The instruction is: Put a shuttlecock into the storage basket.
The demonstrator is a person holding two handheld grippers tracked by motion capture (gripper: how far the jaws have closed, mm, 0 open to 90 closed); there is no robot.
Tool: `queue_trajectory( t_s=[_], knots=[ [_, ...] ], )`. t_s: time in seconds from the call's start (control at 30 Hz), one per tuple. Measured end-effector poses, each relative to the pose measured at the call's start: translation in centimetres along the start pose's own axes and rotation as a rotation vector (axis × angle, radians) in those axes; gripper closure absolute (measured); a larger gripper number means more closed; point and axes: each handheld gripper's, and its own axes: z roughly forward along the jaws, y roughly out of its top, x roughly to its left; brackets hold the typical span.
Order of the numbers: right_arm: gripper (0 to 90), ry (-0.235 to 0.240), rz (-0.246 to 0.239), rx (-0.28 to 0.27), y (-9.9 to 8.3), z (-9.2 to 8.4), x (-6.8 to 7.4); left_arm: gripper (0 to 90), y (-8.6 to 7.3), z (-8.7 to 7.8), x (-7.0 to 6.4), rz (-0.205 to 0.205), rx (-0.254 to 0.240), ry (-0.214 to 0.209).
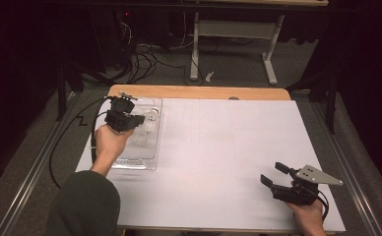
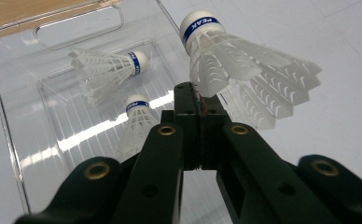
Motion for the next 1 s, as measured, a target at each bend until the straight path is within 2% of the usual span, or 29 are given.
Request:
queue_trajectory(
  t_s=[0.43,1.0],
  knots=[
    [24.0,0.000,0.001,0.000,0.0,0.0,0.0,89.3,0.2,0.7,0.8,-0.031,0.014,0.017],
    [24.0,-0.001,0.001,0.000,0.0,0.0,0.0,89.3,0.9,2.1,1.4,-0.052,0.045,0.036]
  ],
)
